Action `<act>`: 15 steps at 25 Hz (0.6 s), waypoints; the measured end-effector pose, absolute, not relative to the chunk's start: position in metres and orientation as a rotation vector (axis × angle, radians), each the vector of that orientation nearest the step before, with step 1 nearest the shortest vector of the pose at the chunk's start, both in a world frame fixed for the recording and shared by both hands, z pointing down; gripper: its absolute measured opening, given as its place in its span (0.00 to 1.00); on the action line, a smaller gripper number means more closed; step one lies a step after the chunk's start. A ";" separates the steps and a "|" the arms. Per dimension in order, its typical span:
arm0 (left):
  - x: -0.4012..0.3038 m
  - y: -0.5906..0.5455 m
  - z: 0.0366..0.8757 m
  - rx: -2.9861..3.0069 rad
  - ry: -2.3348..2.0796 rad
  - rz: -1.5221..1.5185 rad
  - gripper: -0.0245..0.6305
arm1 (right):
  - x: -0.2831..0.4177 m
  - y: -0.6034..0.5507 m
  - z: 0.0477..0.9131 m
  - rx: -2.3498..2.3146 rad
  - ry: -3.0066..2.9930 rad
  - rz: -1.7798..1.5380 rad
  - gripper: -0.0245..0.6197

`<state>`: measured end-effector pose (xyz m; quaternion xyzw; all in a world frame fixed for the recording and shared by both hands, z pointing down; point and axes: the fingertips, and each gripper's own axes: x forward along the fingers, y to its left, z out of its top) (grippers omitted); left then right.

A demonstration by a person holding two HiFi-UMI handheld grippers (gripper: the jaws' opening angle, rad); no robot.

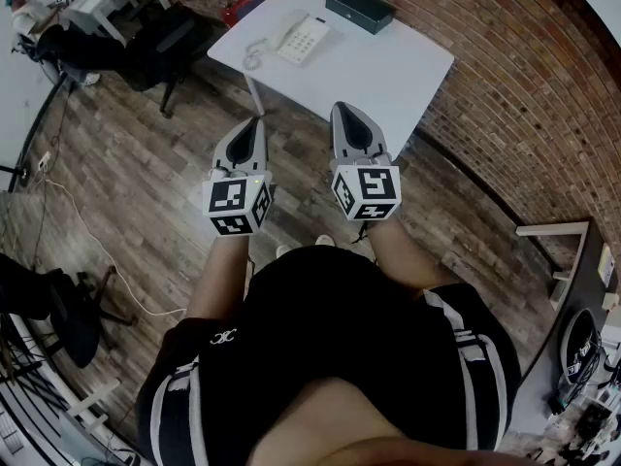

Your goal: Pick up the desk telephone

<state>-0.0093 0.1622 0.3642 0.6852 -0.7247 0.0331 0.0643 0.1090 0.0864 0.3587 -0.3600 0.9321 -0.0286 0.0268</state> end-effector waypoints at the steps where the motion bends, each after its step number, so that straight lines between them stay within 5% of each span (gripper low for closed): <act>1: -0.009 0.163 0.364 2.067 -2.185 0.092 0.04 | 0.108 0.087 0.358 -1.112 2.883 -0.077 0.04; 15: 0.014 0.154 0.361 2.060 -2.201 0.100 0.04 | 0.121 0.083 0.355 -1.049 2.870 -0.078 0.04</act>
